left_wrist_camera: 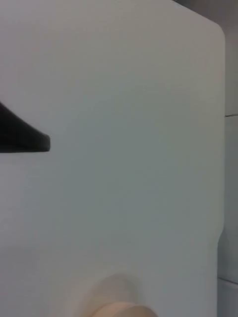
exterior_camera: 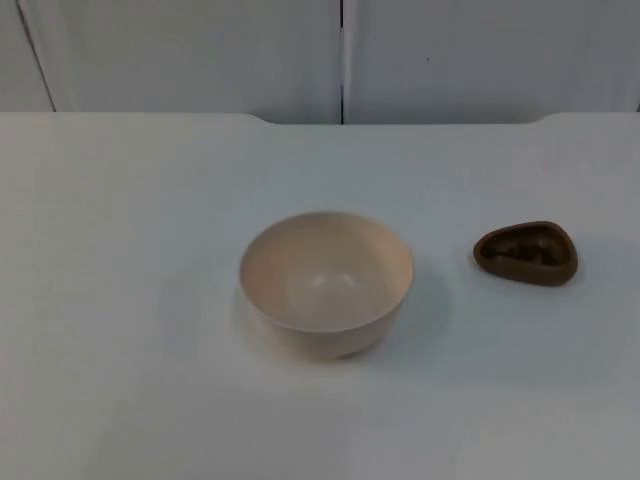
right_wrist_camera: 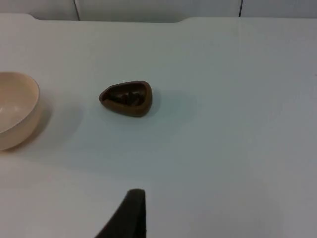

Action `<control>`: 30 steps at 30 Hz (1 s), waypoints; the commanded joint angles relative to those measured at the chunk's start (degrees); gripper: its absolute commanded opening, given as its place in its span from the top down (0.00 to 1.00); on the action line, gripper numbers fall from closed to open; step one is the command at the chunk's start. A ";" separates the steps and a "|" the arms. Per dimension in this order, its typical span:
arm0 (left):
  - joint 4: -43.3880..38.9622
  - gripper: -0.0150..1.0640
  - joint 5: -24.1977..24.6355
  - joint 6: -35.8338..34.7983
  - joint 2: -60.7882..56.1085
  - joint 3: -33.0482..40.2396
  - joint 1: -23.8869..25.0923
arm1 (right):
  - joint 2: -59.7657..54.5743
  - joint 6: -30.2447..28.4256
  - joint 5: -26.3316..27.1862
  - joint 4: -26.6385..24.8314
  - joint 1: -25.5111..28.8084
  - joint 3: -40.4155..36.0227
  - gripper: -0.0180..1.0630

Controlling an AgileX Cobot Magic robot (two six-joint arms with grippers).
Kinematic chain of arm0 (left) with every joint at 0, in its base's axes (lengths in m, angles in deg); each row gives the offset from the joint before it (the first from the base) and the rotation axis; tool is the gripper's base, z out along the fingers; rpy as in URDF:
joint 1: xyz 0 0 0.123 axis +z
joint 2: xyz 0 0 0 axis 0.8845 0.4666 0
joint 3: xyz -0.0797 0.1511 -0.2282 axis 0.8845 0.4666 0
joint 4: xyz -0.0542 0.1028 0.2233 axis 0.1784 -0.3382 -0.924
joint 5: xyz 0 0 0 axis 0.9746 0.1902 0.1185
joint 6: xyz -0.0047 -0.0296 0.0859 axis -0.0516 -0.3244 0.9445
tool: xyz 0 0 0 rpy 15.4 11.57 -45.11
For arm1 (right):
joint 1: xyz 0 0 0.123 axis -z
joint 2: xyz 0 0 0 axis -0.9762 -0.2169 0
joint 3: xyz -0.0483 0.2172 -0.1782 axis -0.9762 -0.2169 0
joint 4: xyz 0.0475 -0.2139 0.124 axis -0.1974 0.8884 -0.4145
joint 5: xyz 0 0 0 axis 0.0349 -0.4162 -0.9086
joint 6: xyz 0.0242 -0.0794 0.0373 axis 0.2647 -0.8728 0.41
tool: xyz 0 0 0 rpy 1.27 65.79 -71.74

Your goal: Pick up the bowl with the left hand and pour the coffee beans from the cup into the bowl with the right hand.

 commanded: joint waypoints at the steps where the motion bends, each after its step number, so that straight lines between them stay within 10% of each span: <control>1: 1.51 0.01 0.05 -0.33 -0.26 0.20 0.03 | 0.14 -0.18 0.37 0.06 0.41 -0.40 0.01; 30: 2.26 0.01 -0.83 -0.33 10.79 -7.92 0.03 | 0.14 -0.18 0.37 0.06 0.41 -0.40 0.01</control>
